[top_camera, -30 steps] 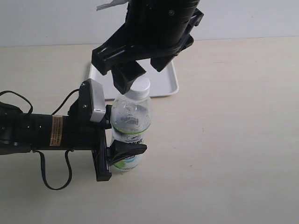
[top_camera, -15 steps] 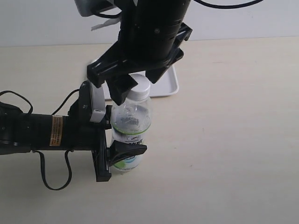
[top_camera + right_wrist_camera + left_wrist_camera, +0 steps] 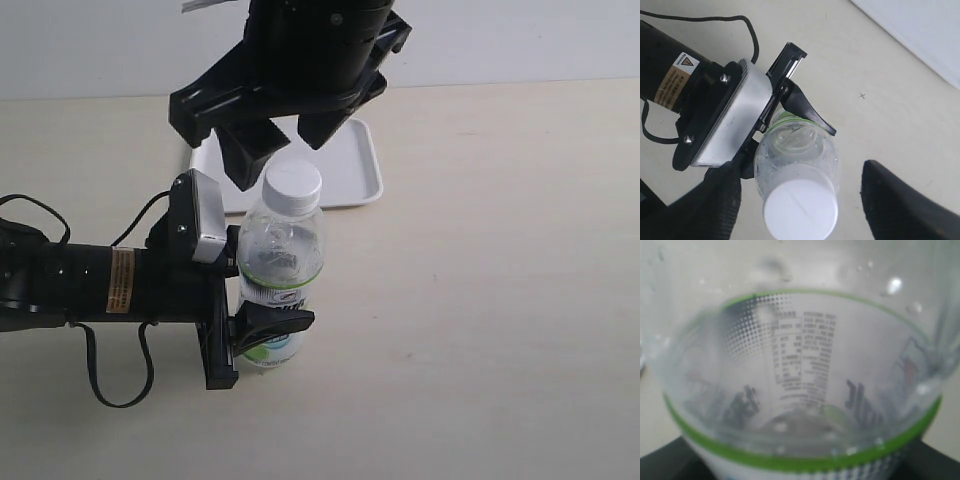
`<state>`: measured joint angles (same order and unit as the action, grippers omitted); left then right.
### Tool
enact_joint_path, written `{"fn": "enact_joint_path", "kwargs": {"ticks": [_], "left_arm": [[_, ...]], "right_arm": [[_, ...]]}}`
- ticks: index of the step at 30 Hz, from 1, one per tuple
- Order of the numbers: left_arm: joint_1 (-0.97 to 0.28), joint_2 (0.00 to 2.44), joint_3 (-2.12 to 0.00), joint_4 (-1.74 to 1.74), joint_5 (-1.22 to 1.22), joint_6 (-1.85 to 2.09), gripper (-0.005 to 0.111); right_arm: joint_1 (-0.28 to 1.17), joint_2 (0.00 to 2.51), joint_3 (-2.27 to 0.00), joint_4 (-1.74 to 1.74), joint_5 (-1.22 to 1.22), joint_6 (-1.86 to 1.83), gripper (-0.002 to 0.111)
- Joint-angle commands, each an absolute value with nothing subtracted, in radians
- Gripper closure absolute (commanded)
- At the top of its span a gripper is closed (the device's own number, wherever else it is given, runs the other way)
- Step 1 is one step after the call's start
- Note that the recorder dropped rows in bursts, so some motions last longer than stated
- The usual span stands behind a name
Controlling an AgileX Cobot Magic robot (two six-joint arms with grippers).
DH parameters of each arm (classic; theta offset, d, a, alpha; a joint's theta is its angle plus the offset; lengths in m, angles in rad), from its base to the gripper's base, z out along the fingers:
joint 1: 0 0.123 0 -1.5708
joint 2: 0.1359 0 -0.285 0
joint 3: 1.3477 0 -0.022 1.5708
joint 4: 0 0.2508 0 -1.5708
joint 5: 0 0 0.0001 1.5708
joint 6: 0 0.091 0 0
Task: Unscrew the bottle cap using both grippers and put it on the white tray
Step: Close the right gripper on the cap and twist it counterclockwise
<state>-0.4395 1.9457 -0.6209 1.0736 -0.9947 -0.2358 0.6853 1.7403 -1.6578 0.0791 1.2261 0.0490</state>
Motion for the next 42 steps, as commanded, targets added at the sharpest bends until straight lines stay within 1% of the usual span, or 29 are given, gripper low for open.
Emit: {"fn": "enact_joint_path", "kwargs": {"ticks": [1,23,28,42], "left_arm": [[-0.443,1.931,-0.627,1.065,-1.023,-0.243,0.107],[-0.443,1.931,-0.627,1.065,-1.023,-0.243,0.107],[-0.443,1.931,-0.627,1.065,-1.023,-0.243,0.107],[-0.443,1.931,-0.627,1.065,-1.023,-0.243,0.107]], "right_arm": [[0.686,1.715,-1.636,0.080,1.221,0.036,0.044],[0.686,1.726,-1.610,0.080,1.221,0.028,0.044],[0.686,1.726,-1.610,0.102,1.221,0.028,0.047],[0.686,1.726,-1.610,0.106,1.221,-0.018,0.047]]}}
